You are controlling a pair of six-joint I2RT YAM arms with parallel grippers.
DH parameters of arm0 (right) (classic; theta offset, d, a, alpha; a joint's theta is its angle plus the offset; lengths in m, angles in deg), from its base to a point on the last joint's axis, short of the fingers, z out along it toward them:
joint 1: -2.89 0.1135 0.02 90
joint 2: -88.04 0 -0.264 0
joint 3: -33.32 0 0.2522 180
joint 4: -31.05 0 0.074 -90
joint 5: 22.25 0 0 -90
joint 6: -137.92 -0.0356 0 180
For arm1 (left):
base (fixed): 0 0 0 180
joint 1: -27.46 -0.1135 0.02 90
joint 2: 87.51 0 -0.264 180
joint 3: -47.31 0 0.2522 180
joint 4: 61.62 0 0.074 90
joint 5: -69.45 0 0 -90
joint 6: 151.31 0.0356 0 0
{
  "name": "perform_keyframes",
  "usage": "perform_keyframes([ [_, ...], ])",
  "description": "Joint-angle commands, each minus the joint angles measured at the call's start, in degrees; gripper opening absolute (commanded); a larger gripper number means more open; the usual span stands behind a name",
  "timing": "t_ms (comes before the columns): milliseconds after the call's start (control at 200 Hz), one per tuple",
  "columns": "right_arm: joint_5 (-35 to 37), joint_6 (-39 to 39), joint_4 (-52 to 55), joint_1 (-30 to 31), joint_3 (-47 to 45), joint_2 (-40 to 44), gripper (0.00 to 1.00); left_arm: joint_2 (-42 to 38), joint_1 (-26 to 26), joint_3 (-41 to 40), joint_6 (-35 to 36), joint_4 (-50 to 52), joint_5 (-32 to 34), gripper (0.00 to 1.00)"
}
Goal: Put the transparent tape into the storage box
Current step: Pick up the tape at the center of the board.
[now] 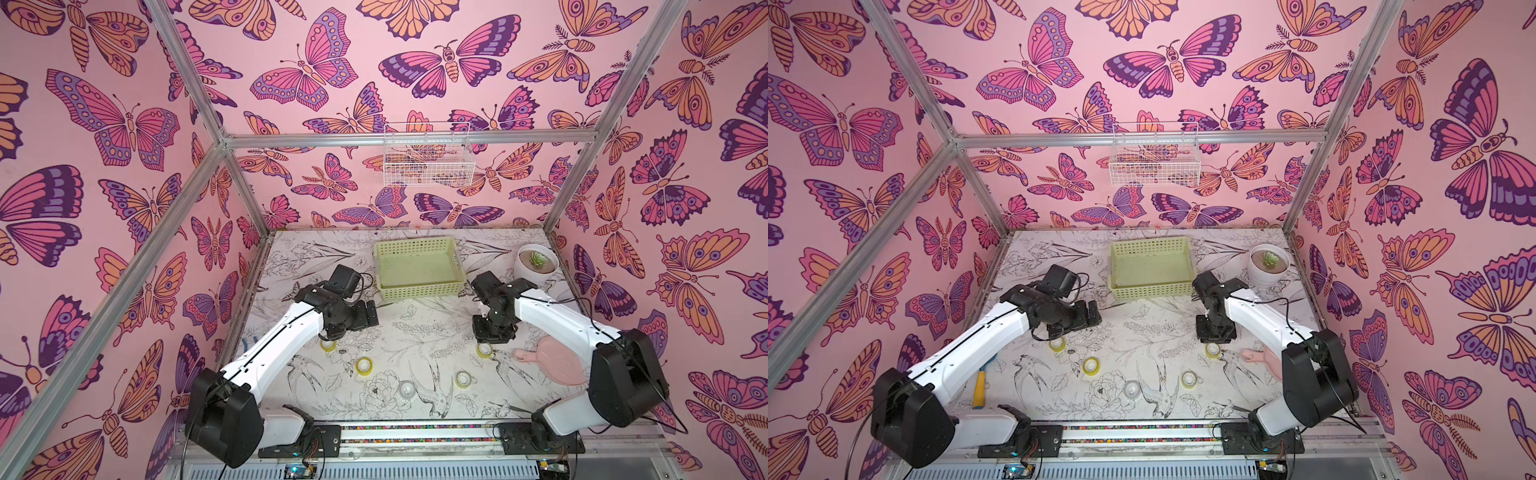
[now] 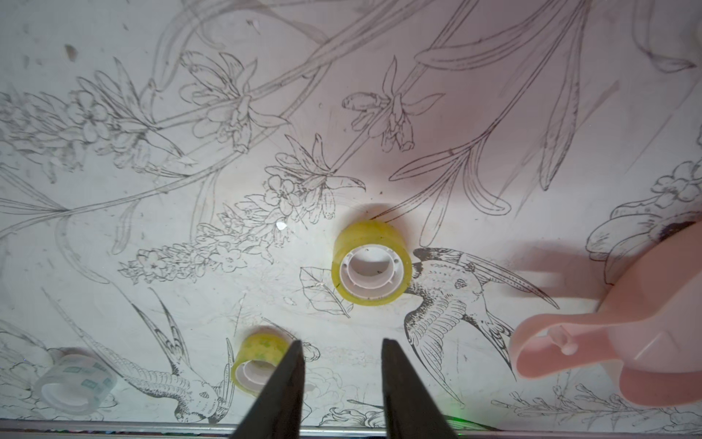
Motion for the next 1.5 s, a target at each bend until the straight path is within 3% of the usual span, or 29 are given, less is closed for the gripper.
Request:
perform_keyframes([
  [0,1.52,-1.29,-0.82,0.37,-0.94,-1.4,0.33,-1.85,0.15,-0.52,-1.26,-0.43,1.46,1.0],
  [756,1.05,-1.3,-8.13,0.37,-2.73,-10.93,0.22,-6.23,0.17,-2.48,-1.9,-1.1,1.4,1.0],
  [851,1.28,-1.48,-7.54,0.37,-2.41,-10.48,0.07,-6.4,0.15,-2.48,-1.91,-1.1,1.63,1.0],
  [971,1.95,-1.56,-5.46,0.38,-0.63,-8.93,0.0,-6.45,0.19,-2.32,-1.72,-1.05,1.95,1.0],
  [1262,6.5,1.43,2.68,0.37,13.75,-7.68,0.0,-6.35,0.15,-1.74,-1.39,-1.08,2.33,1.0],
  [1497,8.53,5.18,6.28,0.38,32.88,-17.6,0.0,-7.51,0.15,-2.1,-1.64,-1.0,2.58,1.0],
])
